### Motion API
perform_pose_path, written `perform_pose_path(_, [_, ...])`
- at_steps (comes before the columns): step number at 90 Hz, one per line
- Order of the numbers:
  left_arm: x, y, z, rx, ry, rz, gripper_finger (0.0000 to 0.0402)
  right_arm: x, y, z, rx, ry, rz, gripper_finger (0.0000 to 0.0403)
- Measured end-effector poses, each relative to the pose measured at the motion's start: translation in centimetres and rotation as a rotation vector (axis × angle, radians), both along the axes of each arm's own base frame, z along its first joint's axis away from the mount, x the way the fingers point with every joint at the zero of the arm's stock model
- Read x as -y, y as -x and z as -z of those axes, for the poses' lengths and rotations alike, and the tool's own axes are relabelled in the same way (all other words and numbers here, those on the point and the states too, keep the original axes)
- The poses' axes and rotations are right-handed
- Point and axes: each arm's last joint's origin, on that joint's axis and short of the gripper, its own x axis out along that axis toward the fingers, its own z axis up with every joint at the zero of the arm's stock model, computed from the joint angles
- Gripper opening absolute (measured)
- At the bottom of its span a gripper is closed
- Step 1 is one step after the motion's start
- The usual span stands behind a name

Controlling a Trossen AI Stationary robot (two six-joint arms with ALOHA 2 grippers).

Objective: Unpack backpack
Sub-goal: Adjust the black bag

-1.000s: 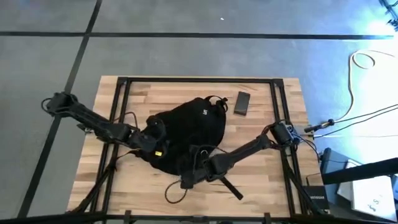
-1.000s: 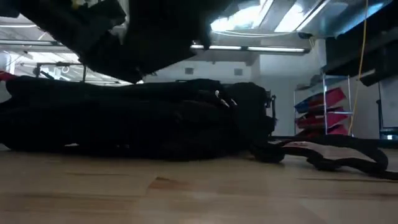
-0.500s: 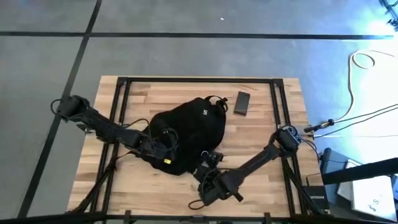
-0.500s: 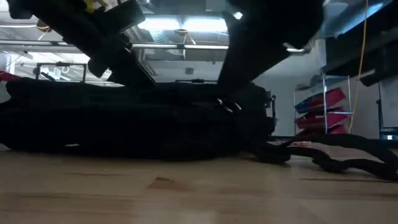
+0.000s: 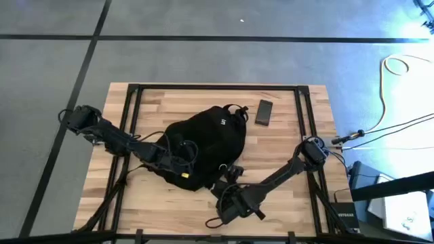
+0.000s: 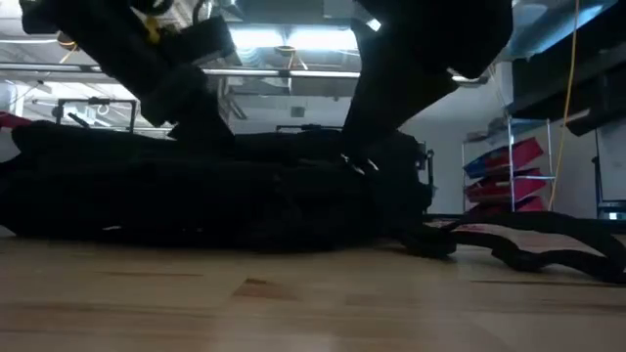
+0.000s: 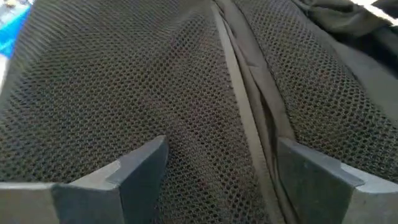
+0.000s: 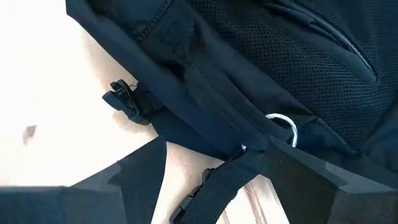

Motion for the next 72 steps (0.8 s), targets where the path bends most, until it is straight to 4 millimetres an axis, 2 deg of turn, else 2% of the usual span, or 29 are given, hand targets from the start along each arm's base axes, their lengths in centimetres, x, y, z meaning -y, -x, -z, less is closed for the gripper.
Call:
perform_pose_path(19, [-0.5, -0.3, 0.7, -0.017, 0.004, -0.025, 0.028, 0.0, 0.0, 0.0, 0.001, 0.0, 0.0, 0.0252])
perform_pose_path(36, [-0.6, -0.3, 0.4, -0.032, -0.095, -0.026, 0.028, 0.0, 0.0, 0.0, 0.004, -0.003, 0.0, 0.0252])
perform_pose_path(72, [-0.8, -0.1, -1.9, -0.106, -0.326, -0.06, 0.028, 0.0, 0.0, 0.0, -0.006, -0.005, -0.001, 0.0252])
